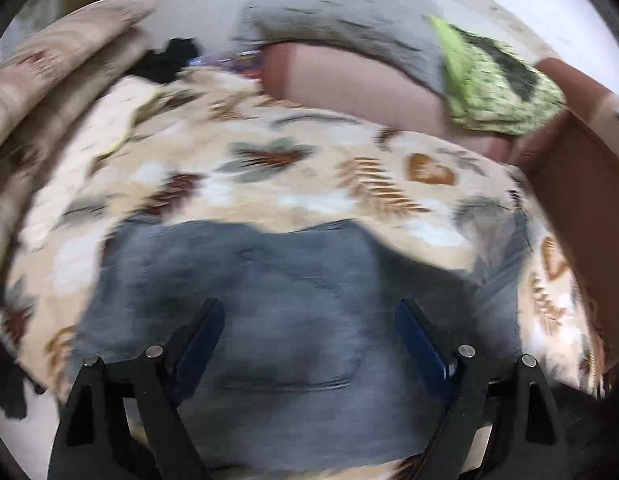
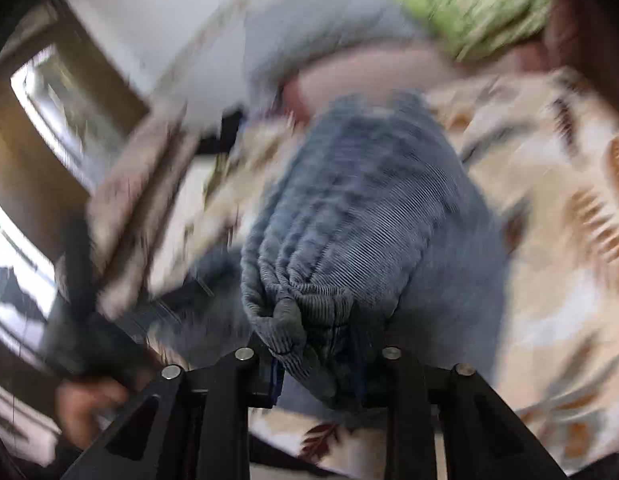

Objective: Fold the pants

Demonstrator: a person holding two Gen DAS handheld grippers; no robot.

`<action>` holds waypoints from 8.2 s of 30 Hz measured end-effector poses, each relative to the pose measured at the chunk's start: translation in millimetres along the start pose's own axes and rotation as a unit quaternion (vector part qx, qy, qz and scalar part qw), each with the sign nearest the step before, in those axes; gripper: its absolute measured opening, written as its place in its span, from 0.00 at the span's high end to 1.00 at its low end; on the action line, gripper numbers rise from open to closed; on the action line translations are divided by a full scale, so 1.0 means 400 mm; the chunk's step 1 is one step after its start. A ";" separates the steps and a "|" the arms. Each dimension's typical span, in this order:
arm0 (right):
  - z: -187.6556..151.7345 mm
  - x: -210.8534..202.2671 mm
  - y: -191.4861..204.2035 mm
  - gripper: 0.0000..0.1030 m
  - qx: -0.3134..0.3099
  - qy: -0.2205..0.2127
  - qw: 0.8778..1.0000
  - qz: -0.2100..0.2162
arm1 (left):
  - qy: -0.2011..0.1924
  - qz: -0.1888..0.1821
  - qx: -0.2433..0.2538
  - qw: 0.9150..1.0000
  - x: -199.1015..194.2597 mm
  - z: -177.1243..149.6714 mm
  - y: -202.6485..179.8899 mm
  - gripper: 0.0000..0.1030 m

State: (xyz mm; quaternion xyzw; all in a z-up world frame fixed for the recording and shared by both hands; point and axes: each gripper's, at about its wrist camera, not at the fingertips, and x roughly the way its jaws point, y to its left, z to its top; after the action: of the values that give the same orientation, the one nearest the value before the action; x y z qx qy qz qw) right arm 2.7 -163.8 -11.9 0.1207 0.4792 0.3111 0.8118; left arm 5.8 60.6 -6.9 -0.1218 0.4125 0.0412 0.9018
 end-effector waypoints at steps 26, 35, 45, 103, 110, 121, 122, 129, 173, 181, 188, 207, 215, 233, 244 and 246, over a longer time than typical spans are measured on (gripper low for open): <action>0.170 0.070 -0.342 0.12 0.244 0.044 0.959 0.136 | 0.111 0.004 0.173 0.979 0.216 -0.166 -0.276 0.09; 0.112 -0.049 -0.314 0.13 0.227 0.012 0.966 0.123 | 0.111 -0.013 0.169 0.979 0.227 -0.159 -0.268 0.07; -0.011 -0.055 -0.288 0.14 0.222 0.039 0.967 0.116 | 0.091 -0.020 0.146 0.985 0.172 -0.125 -0.255 0.06; 0.156 0.108 -0.234 0.13 0.087 0.080 0.990 -0.082 | 0.085 -0.011 0.076 0.993 0.116 -0.080 -0.092 0.04; 0.164 0.032 -0.119 0.10 0.033 0.030 0.997 -0.068 | 0.089 0.005 0.037 0.995 0.114 -0.087 -0.028 0.04; 0.149 0.068 -0.001 0.05 -0.050 0.049 0.993 -0.099 | 0.097 0.017 -0.032 0.995 0.100 -0.123 0.075 0.04; 0.143 0.077 0.021 0.05 -0.071 0.046 0.990 -0.109 | 0.095 0.019 -0.036 0.995 0.098 -0.125 0.083 0.04; 0.095 0.207 0.048 0.00 -0.104 0.116 0.975 -0.159 | 0.096 0.009 -0.060 0.994 0.094 -0.136 0.157 0.04; 0.134 0.237 0.101 0.00 -0.098 0.108 0.983 -0.108 | 0.063 -0.007 -0.276 0.959 0.170 -0.113 0.333 0.28; 0.133 0.249 0.124 0.00 -0.103 0.109 0.983 -0.109 | 0.064 0.009 -0.251 0.966 0.169 -0.114 0.319 0.28; 0.113 0.271 0.109 0.00 -0.102 0.128 0.980 -0.114 | 0.066 0.013 -0.251 0.966 0.184 -0.109 0.319 0.27; 0.099 0.285 0.072 0.00 -0.094 0.131 0.979 -0.129 | 0.070 0.022 -0.244 0.967 0.201 -0.107 0.313 0.24; 0.098 0.291 0.077 0.00 -0.099 0.132 0.977 -0.135 | 0.071 0.023 -0.243 0.967 0.203 -0.107 0.312 0.24; 0.152 0.229 0.063 0.00 -0.036 0.097 0.991 -0.085 | 0.053 0.032 -0.218 0.974 0.192 -0.099 0.312 0.52; 0.137 0.225 0.057 0.00 -0.035 0.102 0.991 -0.085 | 0.049 0.042 -0.199 0.978 0.190 -0.088 0.312 0.72; 0.138 0.221 0.058 0.00 -0.035 0.100 0.991 -0.084 | 0.048 0.043 -0.196 0.979 0.191 -0.086 0.311 0.74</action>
State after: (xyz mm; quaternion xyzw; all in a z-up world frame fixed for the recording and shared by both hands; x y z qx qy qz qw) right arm 71.7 -85.3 -34.4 0.0200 0.5551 0.2686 0.7870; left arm 8.9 170.3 -109.4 -0.2802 0.4441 0.1536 0.8371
